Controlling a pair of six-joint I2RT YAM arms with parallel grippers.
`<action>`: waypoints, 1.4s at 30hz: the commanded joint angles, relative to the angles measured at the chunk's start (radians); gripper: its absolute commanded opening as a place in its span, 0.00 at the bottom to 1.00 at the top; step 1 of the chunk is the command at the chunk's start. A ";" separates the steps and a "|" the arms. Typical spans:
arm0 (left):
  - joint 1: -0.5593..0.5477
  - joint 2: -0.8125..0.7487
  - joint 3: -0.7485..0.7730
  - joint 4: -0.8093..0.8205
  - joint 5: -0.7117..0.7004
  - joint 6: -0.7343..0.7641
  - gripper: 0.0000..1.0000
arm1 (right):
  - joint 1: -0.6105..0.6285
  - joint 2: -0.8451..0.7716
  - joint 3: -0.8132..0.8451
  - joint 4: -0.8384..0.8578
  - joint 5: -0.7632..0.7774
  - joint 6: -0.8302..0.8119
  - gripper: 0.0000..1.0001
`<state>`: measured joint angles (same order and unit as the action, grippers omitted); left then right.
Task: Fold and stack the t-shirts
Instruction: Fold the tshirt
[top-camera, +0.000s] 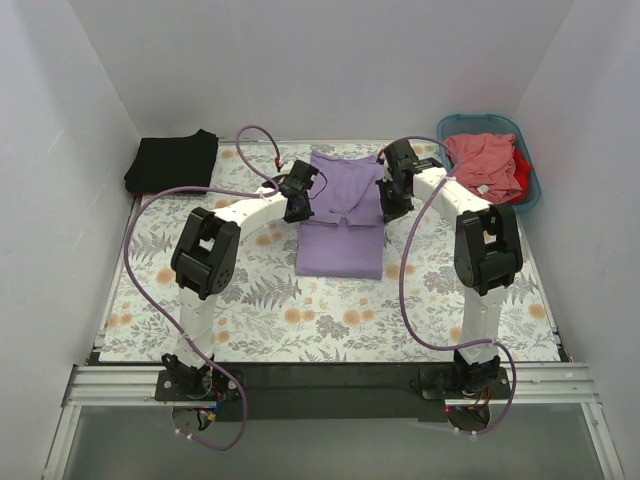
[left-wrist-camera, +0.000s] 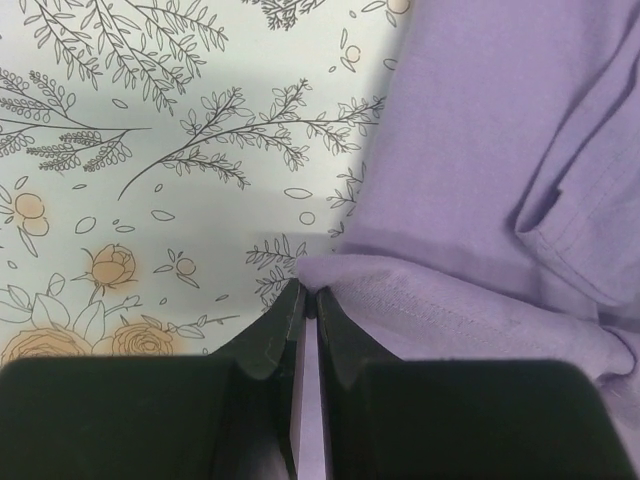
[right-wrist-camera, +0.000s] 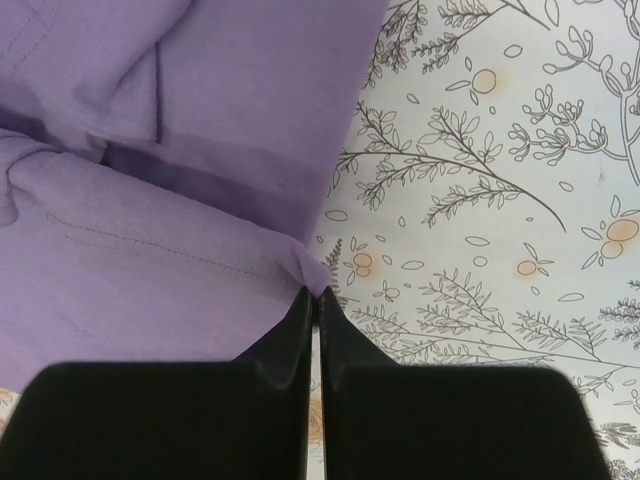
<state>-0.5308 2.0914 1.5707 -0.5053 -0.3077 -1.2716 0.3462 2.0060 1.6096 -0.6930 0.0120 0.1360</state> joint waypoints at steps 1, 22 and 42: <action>0.018 0.016 0.029 0.011 -0.056 -0.002 0.05 | -0.013 0.013 -0.017 0.079 0.014 0.017 0.01; -0.149 -0.283 -0.211 0.073 0.028 -0.092 0.14 | 0.132 -0.231 -0.335 0.430 -0.079 0.117 0.18; -0.233 -0.197 -0.390 -0.002 0.183 -0.138 0.12 | 0.111 -0.026 -0.248 0.526 -0.061 0.137 0.15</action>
<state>-0.7517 1.9057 1.2301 -0.4278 -0.1761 -1.3972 0.4820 1.9446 1.2949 -0.2062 -0.0879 0.2920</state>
